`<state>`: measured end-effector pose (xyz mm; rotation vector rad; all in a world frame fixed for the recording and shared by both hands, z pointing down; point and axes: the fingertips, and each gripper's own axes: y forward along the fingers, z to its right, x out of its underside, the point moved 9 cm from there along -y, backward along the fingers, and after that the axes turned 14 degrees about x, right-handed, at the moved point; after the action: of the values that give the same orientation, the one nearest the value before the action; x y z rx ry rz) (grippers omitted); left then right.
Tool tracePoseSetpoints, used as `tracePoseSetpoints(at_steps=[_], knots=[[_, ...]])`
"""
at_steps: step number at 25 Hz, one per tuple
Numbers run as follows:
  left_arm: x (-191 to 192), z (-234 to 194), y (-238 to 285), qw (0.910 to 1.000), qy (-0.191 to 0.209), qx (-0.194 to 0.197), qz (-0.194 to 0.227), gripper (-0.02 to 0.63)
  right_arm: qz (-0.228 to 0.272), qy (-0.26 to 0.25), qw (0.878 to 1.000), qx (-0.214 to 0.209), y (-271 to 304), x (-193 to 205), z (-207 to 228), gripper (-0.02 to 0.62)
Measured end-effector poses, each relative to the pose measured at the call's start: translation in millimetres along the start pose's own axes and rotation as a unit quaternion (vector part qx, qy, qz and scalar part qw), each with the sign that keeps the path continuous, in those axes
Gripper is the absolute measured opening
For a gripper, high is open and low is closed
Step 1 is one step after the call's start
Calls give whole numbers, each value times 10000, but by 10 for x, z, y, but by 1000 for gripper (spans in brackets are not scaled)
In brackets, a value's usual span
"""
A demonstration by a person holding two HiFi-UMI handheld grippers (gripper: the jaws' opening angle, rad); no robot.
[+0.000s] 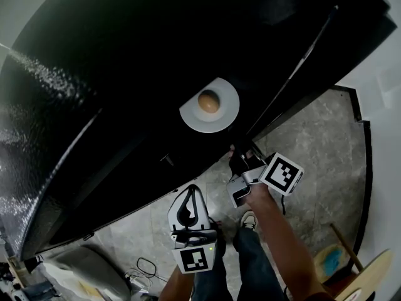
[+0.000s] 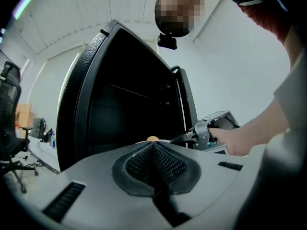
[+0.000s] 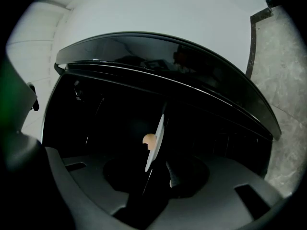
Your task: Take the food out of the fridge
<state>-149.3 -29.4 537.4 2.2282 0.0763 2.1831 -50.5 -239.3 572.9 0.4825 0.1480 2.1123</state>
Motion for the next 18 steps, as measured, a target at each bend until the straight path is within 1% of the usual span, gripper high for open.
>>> tracePoseSetpoints(at_steps=[7, 16, 18], knots=[[-29, -11, -2, 10000, -17, -19, 9, 13, -23, 249, 9997, -82, 110, -23, -69, 121], [-27, -38, -43, 10000, -5, -47, 19, 13, -38, 683, 9976, -81, 216, 2, -16, 130], [-27, -45, -50, 10000, -3, -47, 7, 12, -37, 716, 9974, -87, 238, 6, -30, 130]])
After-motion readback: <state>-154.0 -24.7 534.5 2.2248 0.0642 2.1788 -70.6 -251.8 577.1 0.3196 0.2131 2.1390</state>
